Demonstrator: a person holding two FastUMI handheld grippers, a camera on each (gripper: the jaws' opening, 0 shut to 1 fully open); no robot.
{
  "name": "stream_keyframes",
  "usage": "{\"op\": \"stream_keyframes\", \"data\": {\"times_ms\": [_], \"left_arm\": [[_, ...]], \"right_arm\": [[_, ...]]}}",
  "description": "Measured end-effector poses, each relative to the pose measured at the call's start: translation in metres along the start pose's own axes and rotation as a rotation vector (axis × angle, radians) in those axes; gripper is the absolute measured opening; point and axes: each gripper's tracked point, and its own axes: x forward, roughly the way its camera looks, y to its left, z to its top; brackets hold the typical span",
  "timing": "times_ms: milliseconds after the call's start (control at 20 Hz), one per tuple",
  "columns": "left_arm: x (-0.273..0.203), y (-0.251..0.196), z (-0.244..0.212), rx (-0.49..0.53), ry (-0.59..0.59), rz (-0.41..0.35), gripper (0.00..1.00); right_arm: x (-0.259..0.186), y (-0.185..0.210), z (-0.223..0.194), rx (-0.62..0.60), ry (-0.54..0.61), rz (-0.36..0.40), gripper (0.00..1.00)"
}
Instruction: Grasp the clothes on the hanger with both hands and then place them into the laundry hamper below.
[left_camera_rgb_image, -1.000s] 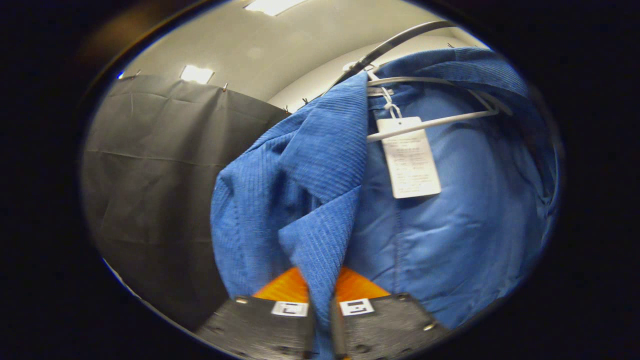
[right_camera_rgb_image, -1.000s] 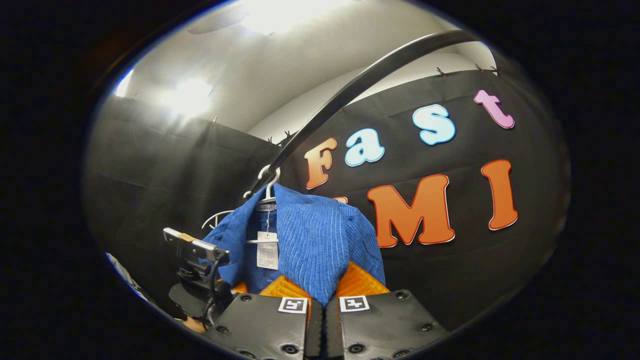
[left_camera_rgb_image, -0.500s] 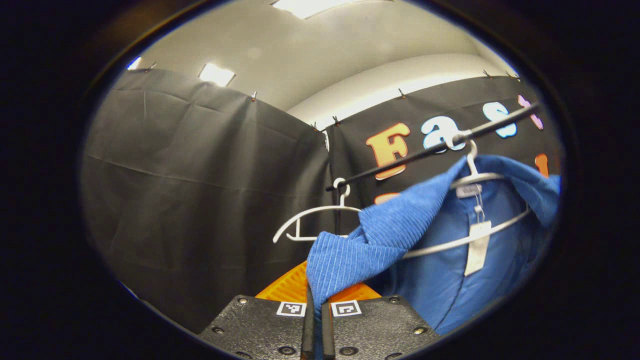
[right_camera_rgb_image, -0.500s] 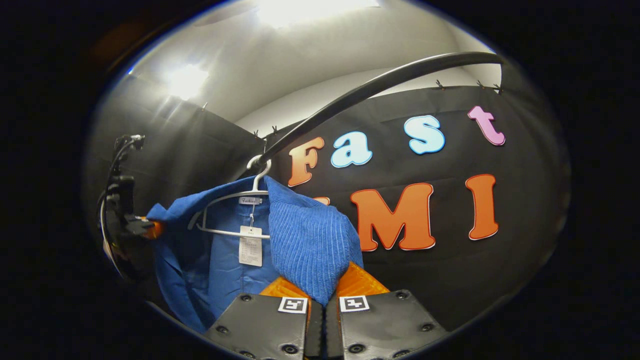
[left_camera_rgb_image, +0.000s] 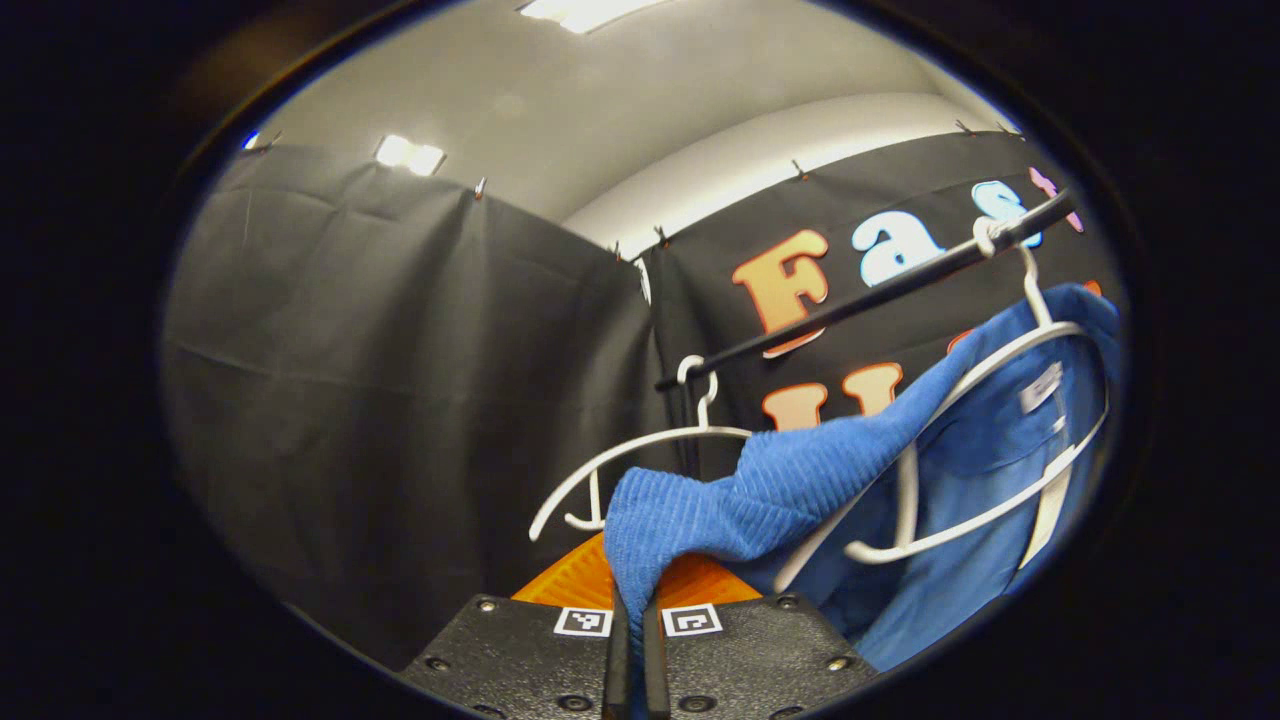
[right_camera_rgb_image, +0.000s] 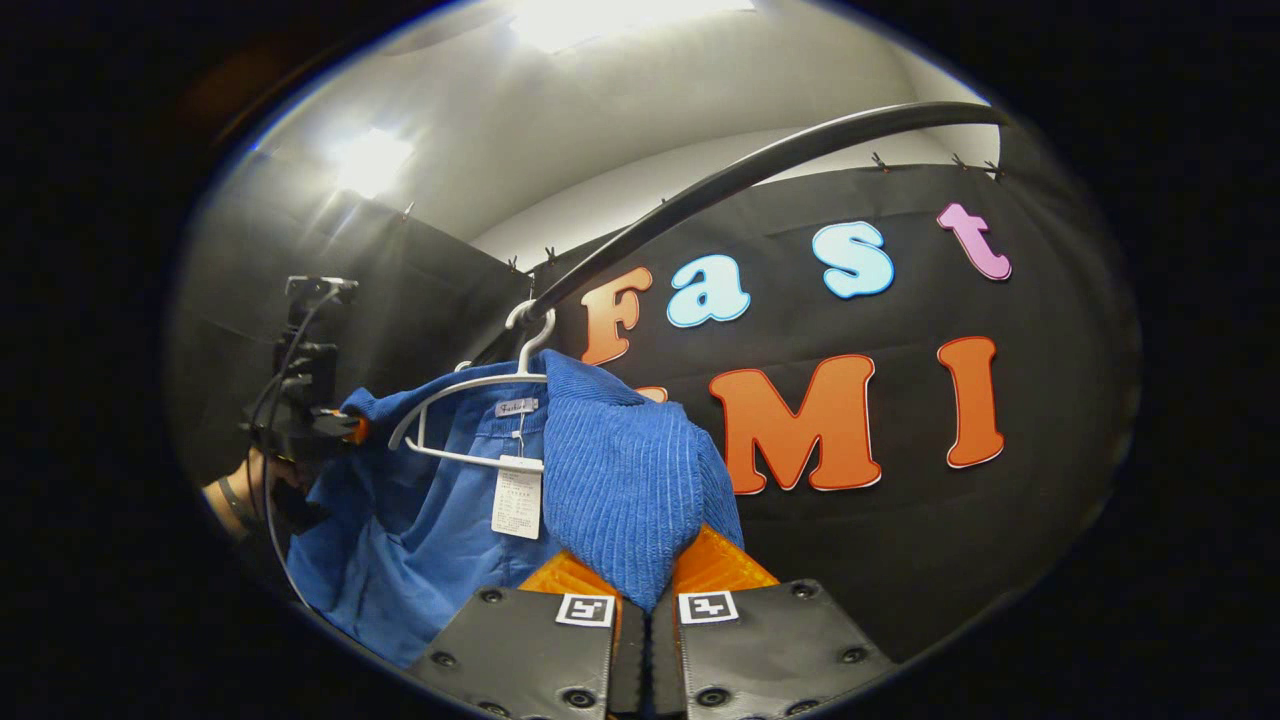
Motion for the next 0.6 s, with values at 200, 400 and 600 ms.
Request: {"op": "stream_keyframes", "data": {"times_ms": [200,400,600], "left_arm": [[0.019,-0.019,-0.013,-0.085,0.022,-0.098,0.07],[0.059,-0.026,-0.013,-0.204,0.035,-0.181,0.04],[0.058,-0.037,-0.056,-0.218,0.099,-0.250,0.07]], "right_arm": [[0.010,0.002,0.000,-0.051,0.014,-0.059,0.10],[0.013,0.008,-0.003,-0.075,0.030,-0.128,0.10],[0.023,-0.001,0.002,-0.063,0.038,-0.159,0.10]]}}
